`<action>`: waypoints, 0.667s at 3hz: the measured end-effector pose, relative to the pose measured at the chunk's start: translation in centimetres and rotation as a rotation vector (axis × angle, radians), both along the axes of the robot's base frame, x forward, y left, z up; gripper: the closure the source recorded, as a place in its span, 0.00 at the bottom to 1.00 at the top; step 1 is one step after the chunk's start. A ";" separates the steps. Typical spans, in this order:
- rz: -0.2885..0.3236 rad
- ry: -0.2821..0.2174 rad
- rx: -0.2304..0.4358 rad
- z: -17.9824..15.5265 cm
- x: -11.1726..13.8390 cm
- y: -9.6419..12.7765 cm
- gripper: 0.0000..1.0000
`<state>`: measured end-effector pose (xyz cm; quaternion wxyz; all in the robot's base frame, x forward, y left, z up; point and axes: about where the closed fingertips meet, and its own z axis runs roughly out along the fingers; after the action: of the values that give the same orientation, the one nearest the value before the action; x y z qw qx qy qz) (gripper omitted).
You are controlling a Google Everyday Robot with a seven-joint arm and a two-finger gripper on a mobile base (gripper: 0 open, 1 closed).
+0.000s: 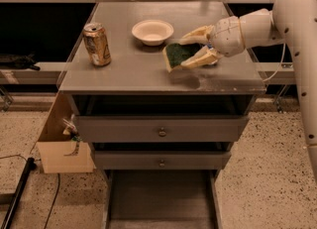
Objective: Pick sponge from bottom drawer and place on counter
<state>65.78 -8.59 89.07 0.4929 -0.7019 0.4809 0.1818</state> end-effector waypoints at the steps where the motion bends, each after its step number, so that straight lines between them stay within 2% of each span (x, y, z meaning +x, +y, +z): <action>1: 0.000 0.000 0.000 0.0 0.0 0.0 0.62; 2: 0.000 0.000 0.000 0.0 0.0 0.0 0.31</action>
Offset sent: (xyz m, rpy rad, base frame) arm 0.0000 0.0000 0.0000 0.0000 0.0000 0.0000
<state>65.78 -8.58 89.07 0.4929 -0.7019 0.4809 0.1818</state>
